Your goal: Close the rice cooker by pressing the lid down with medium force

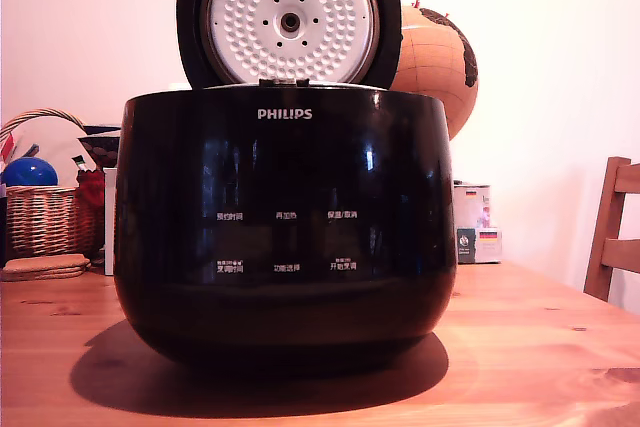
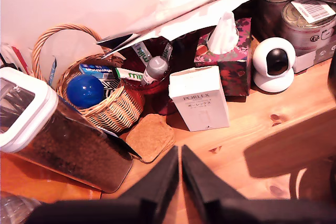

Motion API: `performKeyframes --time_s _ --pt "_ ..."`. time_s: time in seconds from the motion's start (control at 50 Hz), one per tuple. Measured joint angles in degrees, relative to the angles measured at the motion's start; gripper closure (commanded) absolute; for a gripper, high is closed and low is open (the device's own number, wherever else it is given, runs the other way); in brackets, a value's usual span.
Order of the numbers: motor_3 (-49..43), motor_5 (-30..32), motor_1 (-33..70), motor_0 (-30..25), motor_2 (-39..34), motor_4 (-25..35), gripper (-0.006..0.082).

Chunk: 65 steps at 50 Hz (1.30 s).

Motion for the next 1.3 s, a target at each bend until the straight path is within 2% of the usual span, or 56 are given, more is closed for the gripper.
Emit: performKeyframes --time_s 0.38,0.56,0.7,0.72,0.78,0.8,0.84,0.86,0.9,0.92,0.94,0.98,1.0,1.04,1.06,1.1,1.2,1.28,1.3 --pt "1.2 0.0 0.0 2.3 0.0 0.0 0.0789" --pt "7.3 -1.1 0.0 2.3 0.0 1.4 0.0789" --pt "13.4 -2.8 0.2 2.3 0.0 7.6 0.0789" --pt "14.0 -3.3 0.5 2.3 0.0 10.3 0.0789" --pt "15.5 -3.5 1.5 2.3 0.0 11.5 0.0789" --pt "15.8 -4.3 2.0 2.3 0.0 14.8 0.0789" --pt "15.9 -4.4 3.4 2.3 0.3 15.3 0.0789" --pt "15.9 -6.0 4.1 2.3 0.4 18.8 0.0789" --pt "15.9 -6.4 6.3 2.3 1.0 20.0 0.0789" --pt "15.9 -6.4 7.5 2.3 1.4 23.0 0.0789" --pt "15.9 -8.6 8.6 2.3 1.8 24.1 0.0789" --pt "16.0 -8.9 10.9 2.3 2.4 24.5 0.0789" --pt "15.9 -10.2 11.9 2.3 2.7 28.0 0.0789" --pt "15.8 -10.4 14.1 2.3 3.3 29.6 0.0789" --pt "15.6 -11.8 15.1 2.3 3.6 32.4 0.0789" --pt "15.5 -12.2 16.8 2.3 4.6 33.9 0.0789" --pt "15.4 -16.0 20.2 2.3 8.3 42.6 0.0789" --pt "15.5 -16.2 22.6 2.2 12.9 47.5 0.0789" --pt "15.6 -18.3 23.1 2.2 14.2 48.7 0.0789"
